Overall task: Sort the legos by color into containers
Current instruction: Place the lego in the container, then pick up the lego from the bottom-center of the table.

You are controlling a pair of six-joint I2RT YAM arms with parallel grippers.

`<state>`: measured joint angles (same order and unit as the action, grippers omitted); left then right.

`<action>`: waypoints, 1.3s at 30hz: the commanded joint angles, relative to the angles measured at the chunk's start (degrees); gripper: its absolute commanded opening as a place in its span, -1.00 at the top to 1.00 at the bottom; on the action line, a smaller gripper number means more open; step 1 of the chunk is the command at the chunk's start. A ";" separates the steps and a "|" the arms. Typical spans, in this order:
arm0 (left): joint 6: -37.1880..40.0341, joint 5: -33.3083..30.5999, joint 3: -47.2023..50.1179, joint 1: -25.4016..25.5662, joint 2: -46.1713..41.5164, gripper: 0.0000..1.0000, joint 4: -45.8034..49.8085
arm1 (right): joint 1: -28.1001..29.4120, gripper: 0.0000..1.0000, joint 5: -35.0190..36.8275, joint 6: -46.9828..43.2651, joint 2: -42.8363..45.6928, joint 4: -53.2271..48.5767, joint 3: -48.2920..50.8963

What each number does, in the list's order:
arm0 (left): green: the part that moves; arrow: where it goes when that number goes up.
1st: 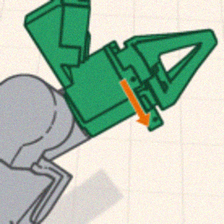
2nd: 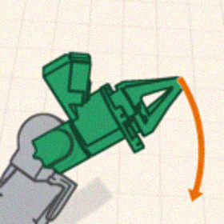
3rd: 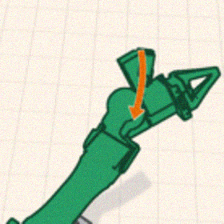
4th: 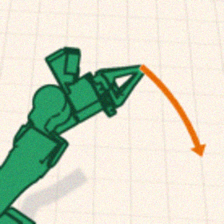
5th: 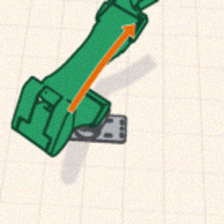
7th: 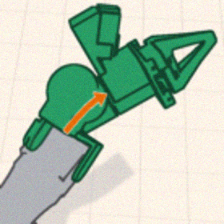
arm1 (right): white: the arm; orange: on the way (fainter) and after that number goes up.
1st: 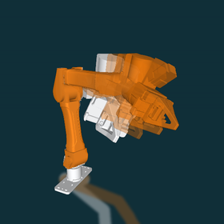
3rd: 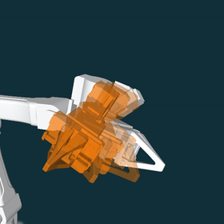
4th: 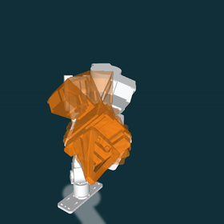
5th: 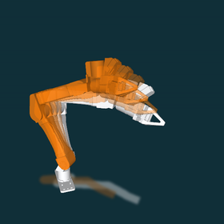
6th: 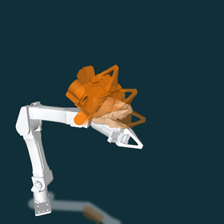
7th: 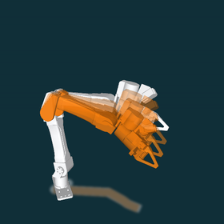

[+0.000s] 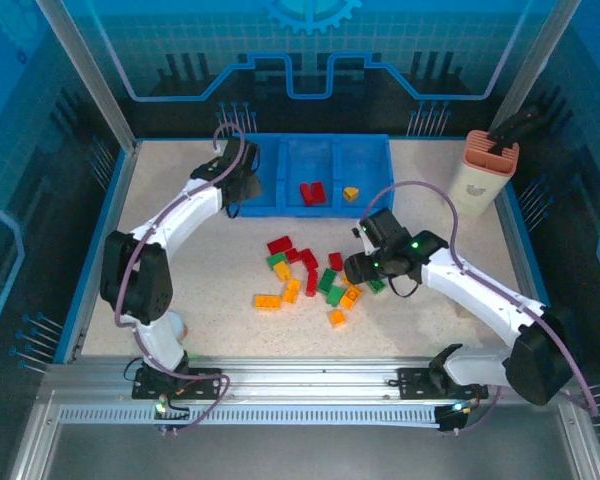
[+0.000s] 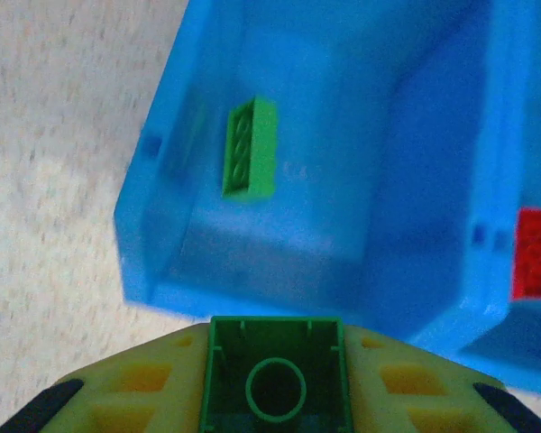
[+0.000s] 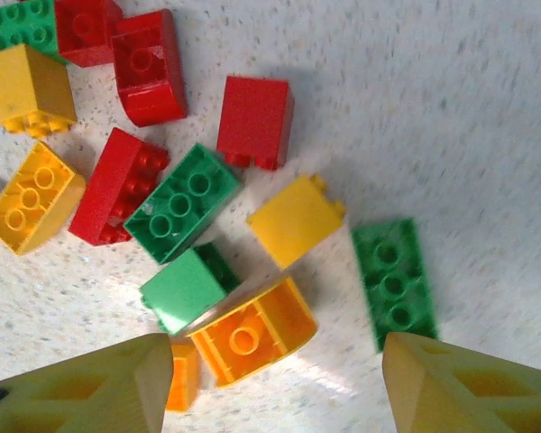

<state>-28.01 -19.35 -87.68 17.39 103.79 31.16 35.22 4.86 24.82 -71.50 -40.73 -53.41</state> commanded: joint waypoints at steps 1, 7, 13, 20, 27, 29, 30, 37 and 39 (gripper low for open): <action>3.07 -1.13 -4.33 -1.60 5.91 0.58 -0.03 | 1.84 -0.24 -1.72 15.46 4.02 0.80 2.68; 4.52 -1.27 -14.27 -2.53 15.59 0.58 0.72 | 3.45 -0.21 0.50 26.63 9.09 3.39 7.92; 9.00 -1.18 -26.85 -2.62 24.62 0.51 4.33 | 6.41 -0.19 1.39 41.00 11.61 7.89 12.10; 9.26 -0.16 -32.71 -2.97 29.51 0.11 4.86 | 8.03 -0.20 3.05 49.78 9.35 8.28 13.47; 9.35 1.22 -34.22 -2.97 30.57 -0.16 4.50 | 7.79 -0.26 3.47 51.85 6.44 7.78 13.01; 9.70 1.23 -34.16 -2.97 29.63 -0.17 4.60 | 7.62 -0.27 3.57 52.01 5.54 8.11 13.10; 9.89 1.32 -33.78 -2.97 28.90 -0.17 4.41 | 7.50 -0.28 3.51 52.00 5.06 8.27 13.07; 11.56 1.99 -29.47 -2.97 19.57 -0.19 2.49 | 6.81 -0.29 2.60 51.65 -0.08 11.39 13.14; 11.78 1.95 -28.37 -2.97 16.64 -0.20 2.07 | 6.67 -0.30 3.02 51.61 -1.24 12.23 13.24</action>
<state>-17.82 -18.17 -116.88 14.79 128.33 34.44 42.30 7.05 75.07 -71.66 -30.13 -40.36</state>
